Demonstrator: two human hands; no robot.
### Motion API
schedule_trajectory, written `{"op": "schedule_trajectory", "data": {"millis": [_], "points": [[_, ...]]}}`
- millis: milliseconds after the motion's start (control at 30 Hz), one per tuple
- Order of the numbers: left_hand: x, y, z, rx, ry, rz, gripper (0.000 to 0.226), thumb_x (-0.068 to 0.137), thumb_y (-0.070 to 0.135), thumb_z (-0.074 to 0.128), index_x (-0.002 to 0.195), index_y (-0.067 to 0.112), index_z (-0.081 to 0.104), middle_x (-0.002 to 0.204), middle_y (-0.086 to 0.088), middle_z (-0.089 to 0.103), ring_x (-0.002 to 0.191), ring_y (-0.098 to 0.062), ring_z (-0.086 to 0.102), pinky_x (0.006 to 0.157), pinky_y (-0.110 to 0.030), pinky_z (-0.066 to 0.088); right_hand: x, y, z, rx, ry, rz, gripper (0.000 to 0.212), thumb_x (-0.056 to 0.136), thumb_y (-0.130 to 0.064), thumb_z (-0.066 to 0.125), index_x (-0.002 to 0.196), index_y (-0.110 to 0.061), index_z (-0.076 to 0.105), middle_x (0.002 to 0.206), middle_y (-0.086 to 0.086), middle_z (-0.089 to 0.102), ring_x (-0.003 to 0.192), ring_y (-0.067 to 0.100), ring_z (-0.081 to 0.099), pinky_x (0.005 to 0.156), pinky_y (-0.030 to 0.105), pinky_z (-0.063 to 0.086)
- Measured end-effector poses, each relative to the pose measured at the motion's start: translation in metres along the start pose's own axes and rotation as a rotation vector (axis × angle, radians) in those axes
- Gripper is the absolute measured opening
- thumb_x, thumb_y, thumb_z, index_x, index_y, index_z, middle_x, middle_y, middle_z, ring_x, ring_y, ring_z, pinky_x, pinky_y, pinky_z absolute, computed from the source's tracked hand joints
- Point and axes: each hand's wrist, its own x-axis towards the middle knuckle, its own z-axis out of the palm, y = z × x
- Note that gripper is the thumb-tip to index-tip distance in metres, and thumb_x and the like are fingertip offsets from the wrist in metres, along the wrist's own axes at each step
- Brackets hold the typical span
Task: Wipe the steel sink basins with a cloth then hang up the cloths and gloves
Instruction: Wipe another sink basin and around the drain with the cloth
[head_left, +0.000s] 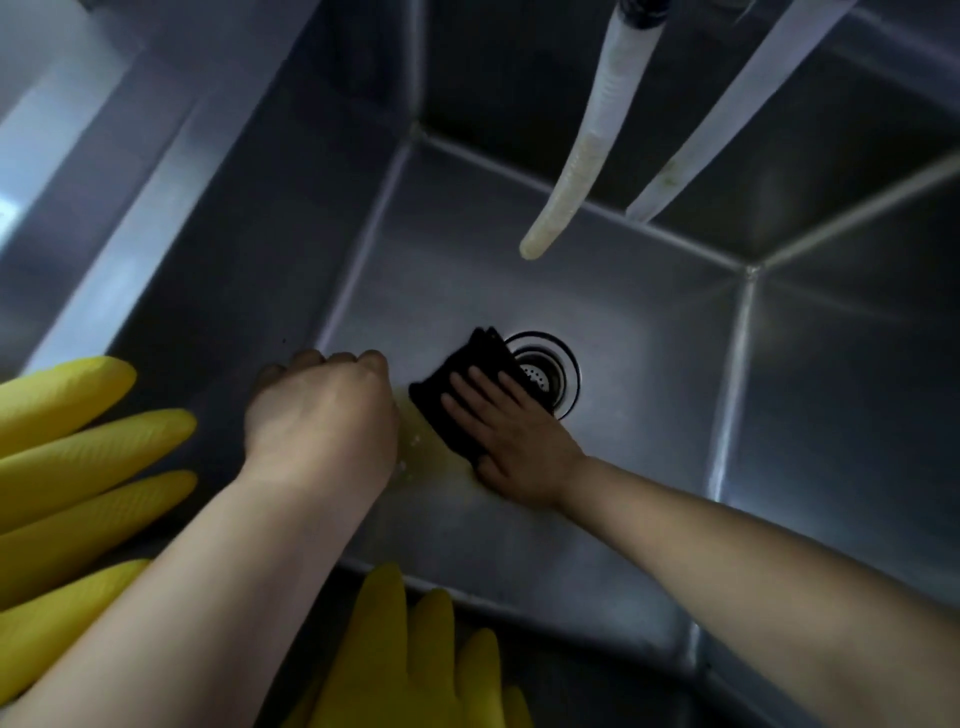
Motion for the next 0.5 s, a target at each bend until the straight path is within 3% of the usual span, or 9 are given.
{"op": "schedule_trajectory", "data": {"millis": [100, 200, 267, 400, 500], "points": [[-0.002, 0.002, -0.002, 0.008, 0.027, -0.009, 0.020, 0.088, 0.031, 0.055, 0.105, 0.022, 0.052, 0.101, -0.003, 0.060, 0.101, -0.028, 0.052, 0.069, -0.032, 0.028, -0.048, -0.009, 0.009, -0.011, -0.024, 0.019, 0.076, 0.085, -0.034, 0.056, 0.149, -0.011, 0.023, 0.156, 0.013, 0.018, 0.145, 0.033, 0.011, 0.117, 0.051, 0.006], [-0.006, 0.005, -0.010, 0.008, 0.059, 0.015, 0.020, 0.088, 0.026, 0.055, 0.106, 0.018, 0.053, 0.105, -0.005, 0.061, 0.100, -0.030, 0.054, 0.071, -0.033, 0.036, -0.102, -0.016, 0.014, -0.097, -0.128, 0.036, 0.073, 0.081, -0.043, 0.052, 0.144, -0.011, 0.037, 0.150, 0.013, 0.034, 0.139, 0.034, 0.030, 0.116, 0.053, 0.018], [-0.014, 0.008, -0.020, 0.018, 0.109, 0.080, 0.020, 0.088, 0.023, 0.051, 0.107, 0.017, 0.053, 0.108, -0.004, 0.061, 0.102, -0.029, 0.054, 0.072, -0.033, 0.037, -0.133, -0.021, 0.017, -0.134, -0.188, 0.035, 0.069, 0.081, -0.046, 0.044, 0.141, -0.013, 0.043, 0.147, 0.012, 0.040, 0.135, 0.034, 0.038, 0.115, 0.049, 0.013], [-0.031, 0.004, -0.049, -0.070, 0.196, 0.179, 0.018, 0.089, 0.020, 0.051, 0.107, 0.019, 0.052, 0.106, -0.001, 0.059, 0.100, -0.027, 0.054, 0.064, -0.032, 0.035, -0.139, -0.023, 0.014, -0.139, -0.182, -0.024, 0.070, 0.080, -0.051, 0.047, 0.141, -0.017, 0.043, 0.147, 0.010, 0.040, 0.136, 0.032, 0.036, 0.112, 0.047, 0.011], [-0.033, -0.015, -0.073, -0.084, 0.260, 0.254, 0.030, 0.086, 0.022, 0.054, 0.116, 0.023, 0.051, 0.113, 0.001, 0.059, 0.104, -0.026, 0.055, 0.073, -0.036, 0.045, -0.096, -0.026, 0.008, -0.113, -0.159, -0.038, 0.073, 0.084, -0.054, 0.045, 0.146, -0.018, 0.033, 0.152, 0.009, 0.029, 0.140, 0.033, 0.025, 0.112, 0.047, 0.011]]}}
